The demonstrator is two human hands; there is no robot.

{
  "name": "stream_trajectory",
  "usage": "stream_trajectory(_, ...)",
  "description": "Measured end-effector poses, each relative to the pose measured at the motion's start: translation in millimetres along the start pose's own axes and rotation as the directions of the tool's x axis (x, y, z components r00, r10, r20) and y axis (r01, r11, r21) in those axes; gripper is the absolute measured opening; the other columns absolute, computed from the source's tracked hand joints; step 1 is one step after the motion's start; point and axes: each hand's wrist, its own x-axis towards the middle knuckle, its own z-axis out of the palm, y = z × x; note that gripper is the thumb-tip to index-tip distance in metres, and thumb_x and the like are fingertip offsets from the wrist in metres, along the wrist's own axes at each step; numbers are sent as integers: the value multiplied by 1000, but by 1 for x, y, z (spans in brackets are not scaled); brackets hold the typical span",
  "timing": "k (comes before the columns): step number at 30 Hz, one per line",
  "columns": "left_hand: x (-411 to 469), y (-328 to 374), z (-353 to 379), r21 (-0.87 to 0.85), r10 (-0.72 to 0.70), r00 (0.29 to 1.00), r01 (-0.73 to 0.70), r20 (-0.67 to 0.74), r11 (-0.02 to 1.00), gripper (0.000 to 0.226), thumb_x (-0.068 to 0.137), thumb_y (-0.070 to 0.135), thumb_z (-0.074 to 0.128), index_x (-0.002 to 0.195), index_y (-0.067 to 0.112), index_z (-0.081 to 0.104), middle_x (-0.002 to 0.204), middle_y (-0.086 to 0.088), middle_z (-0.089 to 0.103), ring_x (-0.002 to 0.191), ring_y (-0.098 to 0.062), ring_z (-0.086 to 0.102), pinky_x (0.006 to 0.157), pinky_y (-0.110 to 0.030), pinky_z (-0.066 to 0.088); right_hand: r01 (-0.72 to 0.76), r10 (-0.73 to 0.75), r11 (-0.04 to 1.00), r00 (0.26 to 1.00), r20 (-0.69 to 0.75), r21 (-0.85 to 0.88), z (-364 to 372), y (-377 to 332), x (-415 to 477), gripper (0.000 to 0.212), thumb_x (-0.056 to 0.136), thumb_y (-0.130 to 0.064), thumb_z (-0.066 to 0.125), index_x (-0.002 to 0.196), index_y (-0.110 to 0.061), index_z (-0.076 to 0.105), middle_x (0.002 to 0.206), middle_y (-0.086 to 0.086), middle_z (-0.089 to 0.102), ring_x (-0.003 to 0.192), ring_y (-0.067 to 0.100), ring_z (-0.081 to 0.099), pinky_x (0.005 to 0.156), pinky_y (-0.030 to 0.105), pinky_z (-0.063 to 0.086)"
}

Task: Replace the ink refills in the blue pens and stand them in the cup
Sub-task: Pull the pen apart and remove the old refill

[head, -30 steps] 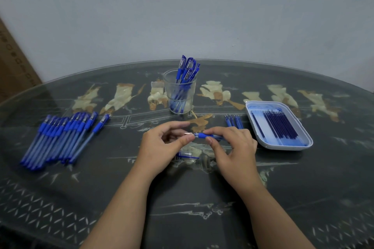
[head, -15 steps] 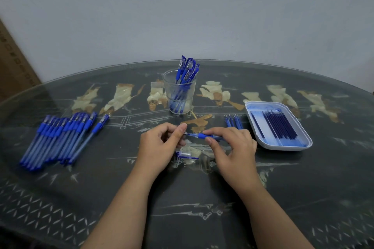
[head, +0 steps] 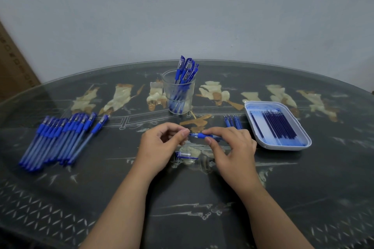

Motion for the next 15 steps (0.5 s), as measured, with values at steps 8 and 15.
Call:
stream_trajectory(8,-1,-1,2,-3,-36,997,36,-69,999,12,85,21,69,81,9,71,70,-5,73,62,-11,67,66,-19,54,2,-2,1000,1000,3,-6,0,0,0,17,86,-50,54,102,-48,62,86,-25,60,93,5,47,86,32,27)
stream_trajectory(15,-2,4,-2,-109,-14,1000,15,15,994,11,81,4,73,90,9,74,78,-11,75,71,-15,70,70,-19,54,4,-4,1000,1000,-9,-9,0,0,0,20,86,-54,50,101,-48,62,85,-22,60,92,5,46,82,31,25)
